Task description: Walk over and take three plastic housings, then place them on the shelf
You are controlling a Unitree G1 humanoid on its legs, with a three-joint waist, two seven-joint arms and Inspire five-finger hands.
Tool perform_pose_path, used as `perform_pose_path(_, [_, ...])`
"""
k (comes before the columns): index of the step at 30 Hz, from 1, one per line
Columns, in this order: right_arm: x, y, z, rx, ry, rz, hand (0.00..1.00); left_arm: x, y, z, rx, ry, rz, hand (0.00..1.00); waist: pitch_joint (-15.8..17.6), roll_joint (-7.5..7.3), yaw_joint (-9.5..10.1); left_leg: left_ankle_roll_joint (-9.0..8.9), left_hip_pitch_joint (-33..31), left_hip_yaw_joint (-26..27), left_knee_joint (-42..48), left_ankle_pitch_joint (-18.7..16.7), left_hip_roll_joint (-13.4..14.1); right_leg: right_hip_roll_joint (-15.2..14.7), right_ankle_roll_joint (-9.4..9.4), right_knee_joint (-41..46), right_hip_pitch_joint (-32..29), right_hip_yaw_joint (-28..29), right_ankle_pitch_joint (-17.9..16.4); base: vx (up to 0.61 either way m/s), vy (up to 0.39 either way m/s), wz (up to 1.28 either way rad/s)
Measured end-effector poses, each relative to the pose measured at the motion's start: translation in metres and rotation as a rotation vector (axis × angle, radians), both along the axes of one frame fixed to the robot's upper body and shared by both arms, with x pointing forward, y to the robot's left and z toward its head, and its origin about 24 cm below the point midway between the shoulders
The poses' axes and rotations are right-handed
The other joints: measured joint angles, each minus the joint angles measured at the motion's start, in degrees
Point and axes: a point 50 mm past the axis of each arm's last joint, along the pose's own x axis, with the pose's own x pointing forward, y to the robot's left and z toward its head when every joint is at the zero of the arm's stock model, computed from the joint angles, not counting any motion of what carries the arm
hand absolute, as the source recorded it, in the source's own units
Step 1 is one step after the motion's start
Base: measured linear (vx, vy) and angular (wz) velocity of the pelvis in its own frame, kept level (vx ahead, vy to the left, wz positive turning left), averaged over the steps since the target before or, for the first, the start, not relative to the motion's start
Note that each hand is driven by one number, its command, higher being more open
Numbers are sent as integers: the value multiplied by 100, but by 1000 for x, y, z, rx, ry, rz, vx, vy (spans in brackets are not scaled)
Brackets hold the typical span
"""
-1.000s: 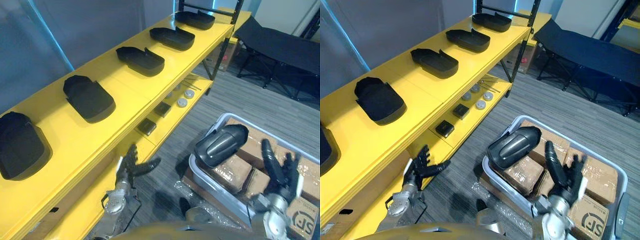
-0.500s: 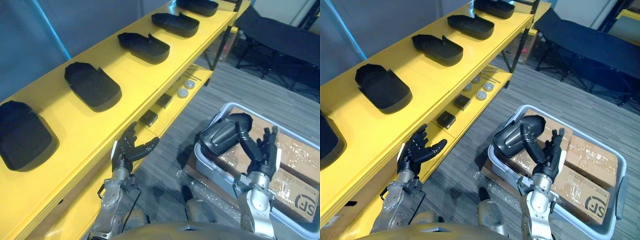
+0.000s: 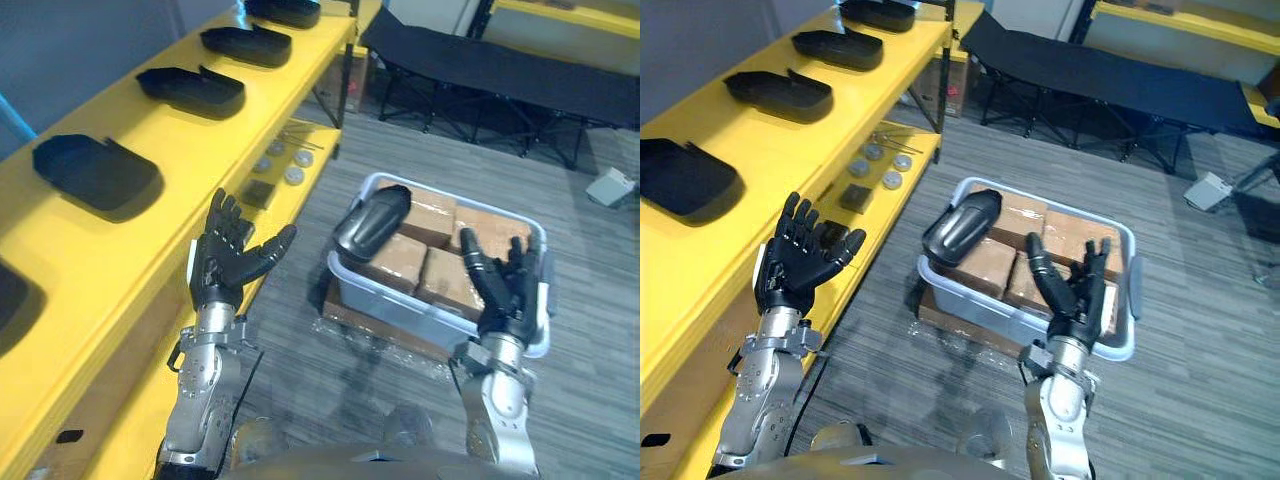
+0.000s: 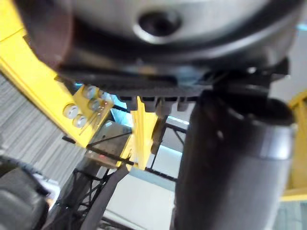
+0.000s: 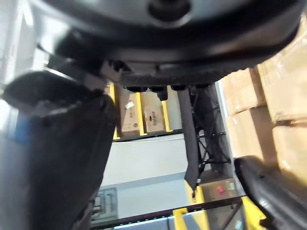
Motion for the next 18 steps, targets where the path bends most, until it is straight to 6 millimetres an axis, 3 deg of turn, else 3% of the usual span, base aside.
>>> perform_pose_path(2, [0, -1, -10, -1, 60, 3, 100, 0, -15, 0, -13, 2, -71, 100, -24, 174, 77, -172, 192, 91, -459, 316, 236, 268, 57, -384, 24, -366, -14, -13, -223, -89])
perform_pose_path(5, [1, 2, -11, 0, 65, 44, 100, 0, -20, -1, -49, 2, -86, 100, -11, 57, 57, -246, 400, 547, -597, 434, 440, 508, 466, -1296, 323, -824, -289, 9, -225, -85])
perform_pose_path(9, [-5, -9, -12, -45, 98, 59, 100, 1, -28, -5, -107, 26, -82, 100, 58, 71, -170, -134, 399, 538, -607, 570, 524, 751, 598, -2106, 619, -923, -380, 1, -193, -36])
perform_pose_path(11, [-19, -23, -21, -60, 168, 26, 100, 0, -40, -13, -137, 58, -144, 100, 71, 125, -247, 129, 420, 383, -605, 748, 512, 810, 563, -2286, 797, -988, -401, -13, -97, 5])
perform_pose_path(12, [-20, -26, -22, -64, 178, 22, 100, 0, -42, -14, -133, 64, -159, 100, 67, 132, -246, 169, 419, 342, -604, 776, 503, 825, 545, -2322, 806, -954, -412, -31, -61, -19])
perform_pose_path(16, [-16, -39, -25, -107, 209, 17, 100, -2, -49, -32, -75, 147, -200, 100, 33, 224, -224, 196, 443, -286, -811, 643, 270, 790, 570, -2485, 725, -671, -351, -53, 61, -29])
perform_pose_path(18, [-5, -41, -22, -132, 199, 30, 100, -4, -49, -47, 34, 216, -214, 100, -12, 306, -201, 79, 561, -420, -1161, 520, 39, 696, 693, -2356, 473, -532, -274, -47, 112, -25])
